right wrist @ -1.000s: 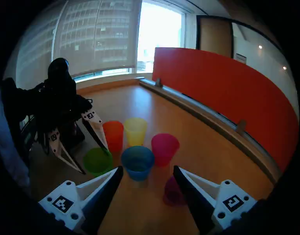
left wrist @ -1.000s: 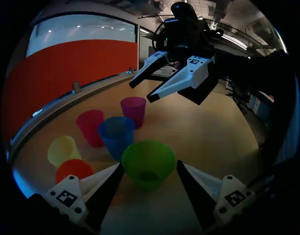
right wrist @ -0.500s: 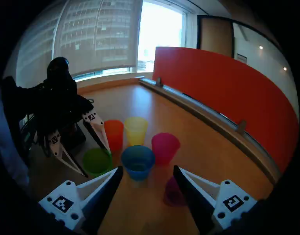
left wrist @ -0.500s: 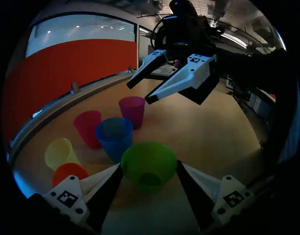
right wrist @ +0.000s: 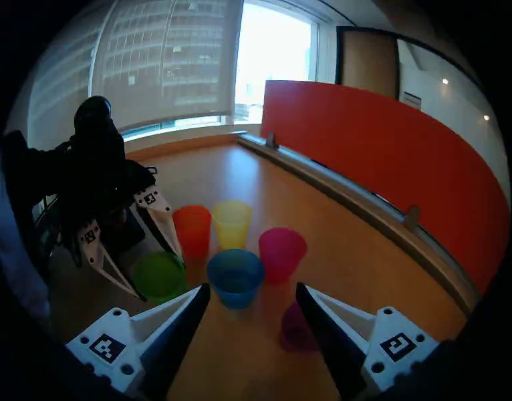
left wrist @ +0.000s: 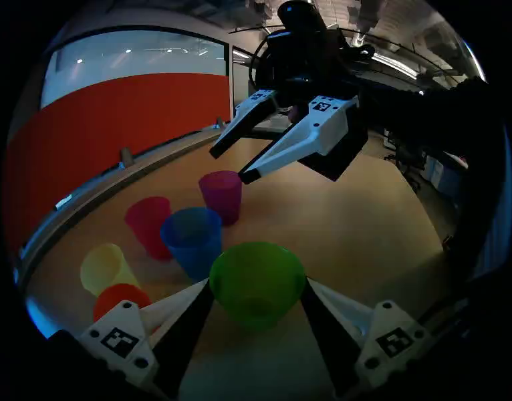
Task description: Pour water
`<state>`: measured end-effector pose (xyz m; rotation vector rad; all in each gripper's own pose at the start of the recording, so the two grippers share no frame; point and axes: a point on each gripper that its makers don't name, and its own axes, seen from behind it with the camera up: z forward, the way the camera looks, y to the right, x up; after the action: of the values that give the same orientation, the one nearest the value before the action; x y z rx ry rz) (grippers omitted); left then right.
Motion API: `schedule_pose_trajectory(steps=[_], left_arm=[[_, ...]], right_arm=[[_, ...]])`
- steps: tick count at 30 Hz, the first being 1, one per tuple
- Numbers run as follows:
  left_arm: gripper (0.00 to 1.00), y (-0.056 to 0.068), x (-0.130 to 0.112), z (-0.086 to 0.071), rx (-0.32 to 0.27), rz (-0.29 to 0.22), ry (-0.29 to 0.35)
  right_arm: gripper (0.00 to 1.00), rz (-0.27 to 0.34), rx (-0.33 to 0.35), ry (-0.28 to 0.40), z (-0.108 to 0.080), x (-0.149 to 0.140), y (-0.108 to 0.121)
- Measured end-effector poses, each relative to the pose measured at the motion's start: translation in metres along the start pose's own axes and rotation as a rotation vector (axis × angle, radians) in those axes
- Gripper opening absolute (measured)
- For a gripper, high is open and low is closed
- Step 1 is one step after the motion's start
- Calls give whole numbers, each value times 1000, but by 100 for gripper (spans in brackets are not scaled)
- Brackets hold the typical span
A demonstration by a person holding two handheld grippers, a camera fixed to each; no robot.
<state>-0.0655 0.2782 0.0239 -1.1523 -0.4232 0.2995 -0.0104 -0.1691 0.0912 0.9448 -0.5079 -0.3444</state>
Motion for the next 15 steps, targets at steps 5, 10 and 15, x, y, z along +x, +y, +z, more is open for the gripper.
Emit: schedule_pose_trajectory(steps=[5,10,15], left_arm=[[87,-1,6,-8,12,0,11],[87,-7,18,-20,39,-3,41],[87,-15,35,-35,72,-18,88]], right_arm=[[100,-2,3,1,2,1,-1],[100,-3,4,2,2,1,-2],[100,-3,4,4,2,2,-3]])
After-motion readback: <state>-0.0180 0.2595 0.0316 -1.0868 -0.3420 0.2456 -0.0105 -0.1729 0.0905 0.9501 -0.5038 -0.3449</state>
